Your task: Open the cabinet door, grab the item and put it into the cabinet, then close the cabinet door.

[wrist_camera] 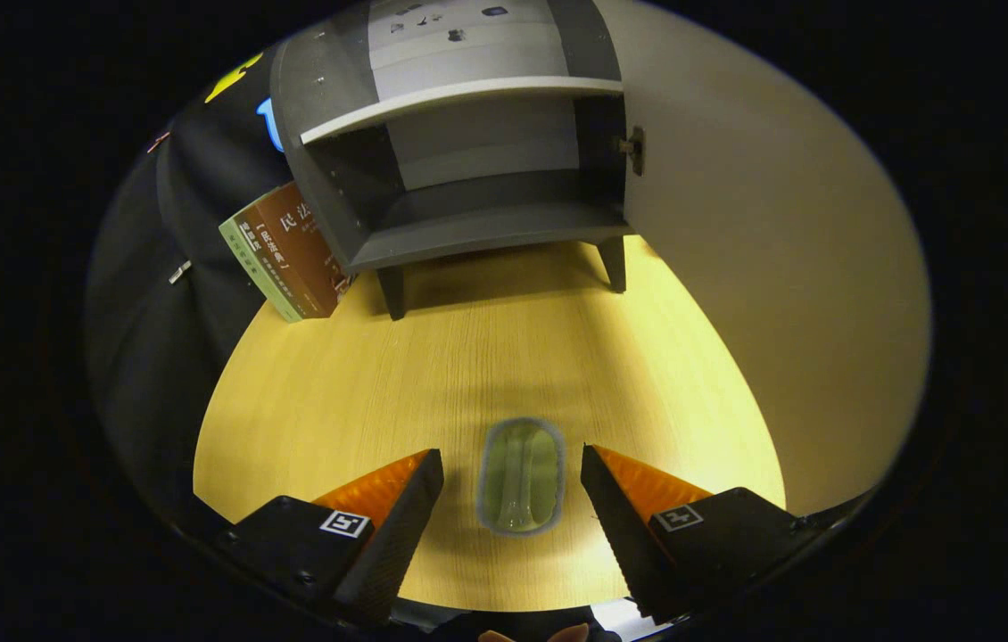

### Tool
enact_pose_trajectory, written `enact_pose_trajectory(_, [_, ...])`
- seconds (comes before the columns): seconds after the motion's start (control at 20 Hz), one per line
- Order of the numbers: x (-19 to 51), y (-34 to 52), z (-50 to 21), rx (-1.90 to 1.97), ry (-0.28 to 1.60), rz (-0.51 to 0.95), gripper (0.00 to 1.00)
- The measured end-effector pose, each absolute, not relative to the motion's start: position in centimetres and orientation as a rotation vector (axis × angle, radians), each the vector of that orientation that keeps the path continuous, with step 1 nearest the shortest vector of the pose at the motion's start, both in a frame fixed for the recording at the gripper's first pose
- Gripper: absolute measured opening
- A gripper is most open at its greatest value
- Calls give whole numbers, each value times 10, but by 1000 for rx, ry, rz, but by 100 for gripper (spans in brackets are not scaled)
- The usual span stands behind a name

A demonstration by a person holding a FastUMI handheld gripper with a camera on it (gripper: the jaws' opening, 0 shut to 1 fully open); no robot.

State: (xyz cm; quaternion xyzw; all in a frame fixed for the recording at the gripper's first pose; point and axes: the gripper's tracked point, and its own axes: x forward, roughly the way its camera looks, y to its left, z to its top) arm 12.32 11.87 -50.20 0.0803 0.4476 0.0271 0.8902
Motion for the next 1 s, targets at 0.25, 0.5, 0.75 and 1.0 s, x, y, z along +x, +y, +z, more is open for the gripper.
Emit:
enact_pose_trajectory(0.25, [130, 124, -527, 152, 957, 51, 99])
enact_pose_trajectory(0.5, [133, 122, -552, 143, 996, 38, 97])
enact_pose_trajectory(0.75, [127, 122, -574, 112, 1040, 34, 75])
enact_pose_trajectory(1.0, [137, 122, -591, 68, 1035, 31, 59])
